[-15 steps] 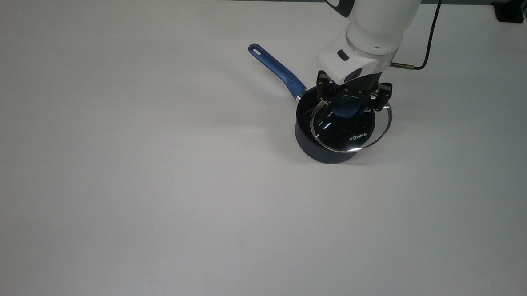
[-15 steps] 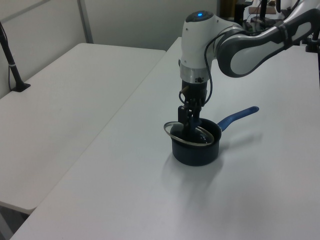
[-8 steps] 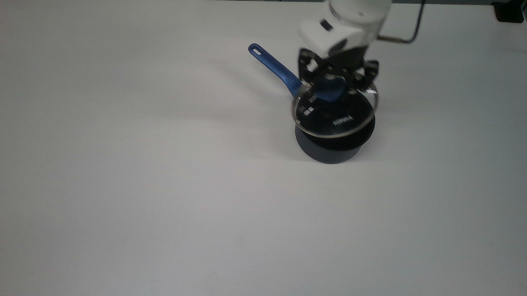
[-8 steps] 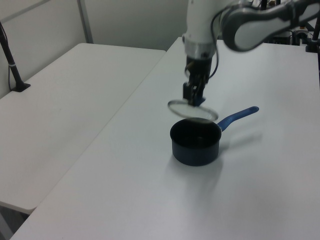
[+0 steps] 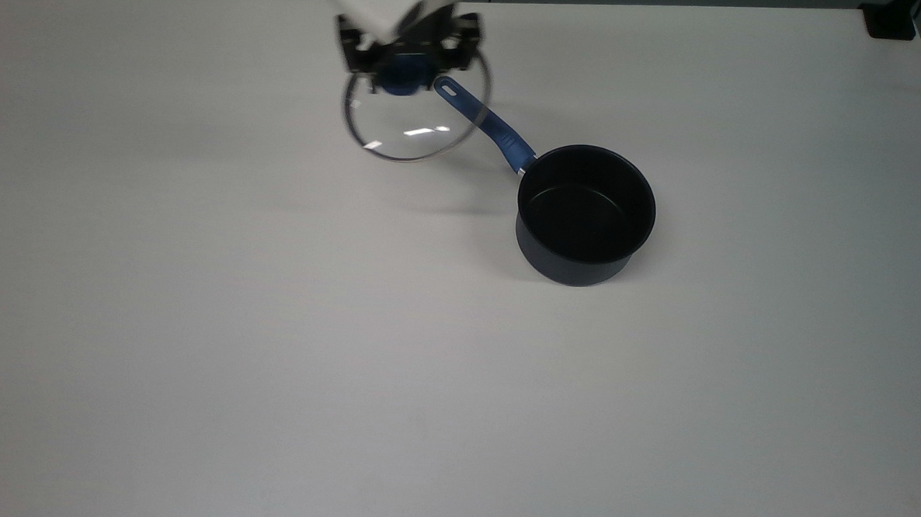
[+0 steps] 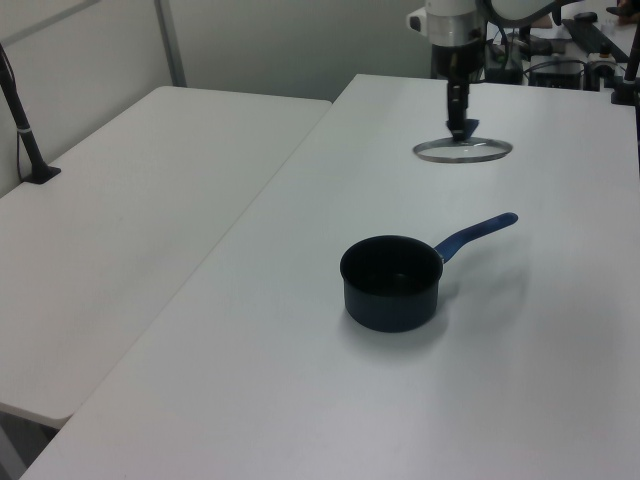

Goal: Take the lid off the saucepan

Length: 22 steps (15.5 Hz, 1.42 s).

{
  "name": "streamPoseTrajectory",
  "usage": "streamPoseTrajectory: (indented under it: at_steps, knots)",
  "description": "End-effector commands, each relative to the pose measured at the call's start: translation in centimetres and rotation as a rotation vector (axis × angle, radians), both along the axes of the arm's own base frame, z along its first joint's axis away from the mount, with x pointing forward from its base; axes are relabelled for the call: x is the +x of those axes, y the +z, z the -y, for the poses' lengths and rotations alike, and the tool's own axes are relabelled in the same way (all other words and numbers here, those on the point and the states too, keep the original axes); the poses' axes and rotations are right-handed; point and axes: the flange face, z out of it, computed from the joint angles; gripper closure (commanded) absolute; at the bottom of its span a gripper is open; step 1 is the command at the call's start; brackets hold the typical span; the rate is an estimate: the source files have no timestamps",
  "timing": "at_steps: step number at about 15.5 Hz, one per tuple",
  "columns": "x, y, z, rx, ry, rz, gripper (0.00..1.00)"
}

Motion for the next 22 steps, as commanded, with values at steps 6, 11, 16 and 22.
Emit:
streamPoseTrajectory:
  at_steps: [6, 11, 16, 22]
  knots:
    - [-2.8, -11.1, 9.8, -0.11, 0.083, 0.023, 0.53]
    - [-3.4, -15.1, 11.8, -0.148, 0.126, -0.012, 0.53]
    - [-3.1, -17.3, 11.5, -0.145, 0.103, -0.037, 0.38]
    - [-2.8, -16.2, 11.5, -0.147, 0.05, -0.014, 0.0]
